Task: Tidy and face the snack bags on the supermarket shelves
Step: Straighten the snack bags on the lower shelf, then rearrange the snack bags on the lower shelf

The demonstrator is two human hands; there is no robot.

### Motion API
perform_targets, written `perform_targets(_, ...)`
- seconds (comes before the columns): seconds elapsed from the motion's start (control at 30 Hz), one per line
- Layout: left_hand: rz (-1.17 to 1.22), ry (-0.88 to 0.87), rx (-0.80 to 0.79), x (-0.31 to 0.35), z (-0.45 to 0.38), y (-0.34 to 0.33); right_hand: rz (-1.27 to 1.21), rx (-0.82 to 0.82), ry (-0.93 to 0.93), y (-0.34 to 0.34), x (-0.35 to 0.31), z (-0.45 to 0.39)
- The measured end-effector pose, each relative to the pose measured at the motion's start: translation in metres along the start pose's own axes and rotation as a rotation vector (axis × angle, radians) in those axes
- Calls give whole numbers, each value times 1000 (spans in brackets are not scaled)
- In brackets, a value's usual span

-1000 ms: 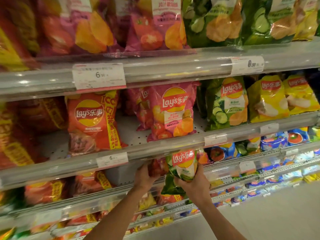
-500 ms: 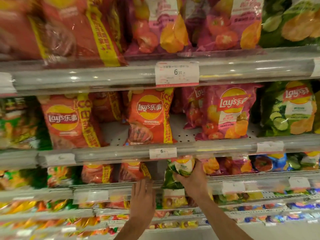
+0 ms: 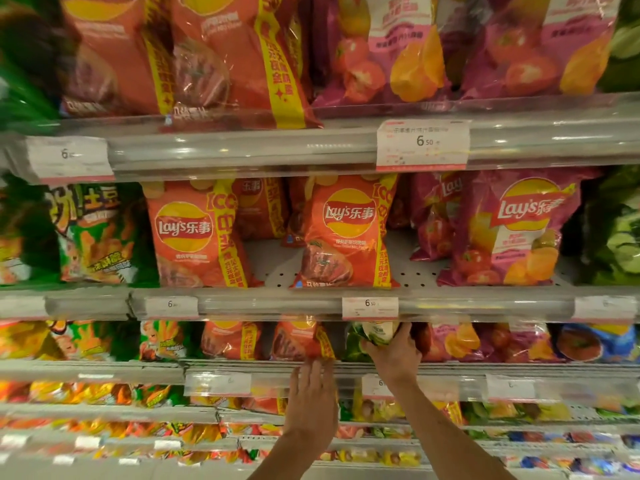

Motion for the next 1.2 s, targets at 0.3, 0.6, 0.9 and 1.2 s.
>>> perform_targets(0.3,63,35,-57,-1,-5,-10,175,-118,22,-2,6,-1)
perform_targets(0.6,117,181,-27,8,-12,-14,197,-166,151,10,17,8)
perform_targets(0.9,377,427,147,64,-15,1,-53,-168,269,82,65,8)
perform_targets(1.2,675,395,308,250,-38,-13,-284,16,102,228,186,-53)
Point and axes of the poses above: each hand's wrist, its own z-axis away from the middle knuckle, its own y-axis out of the back of the hand, x = y × z, the point moved 10 cm from there along -z, towards the middle knuckle, and after that the axes turned 3 degrees about -y, right-handed, at the moved point
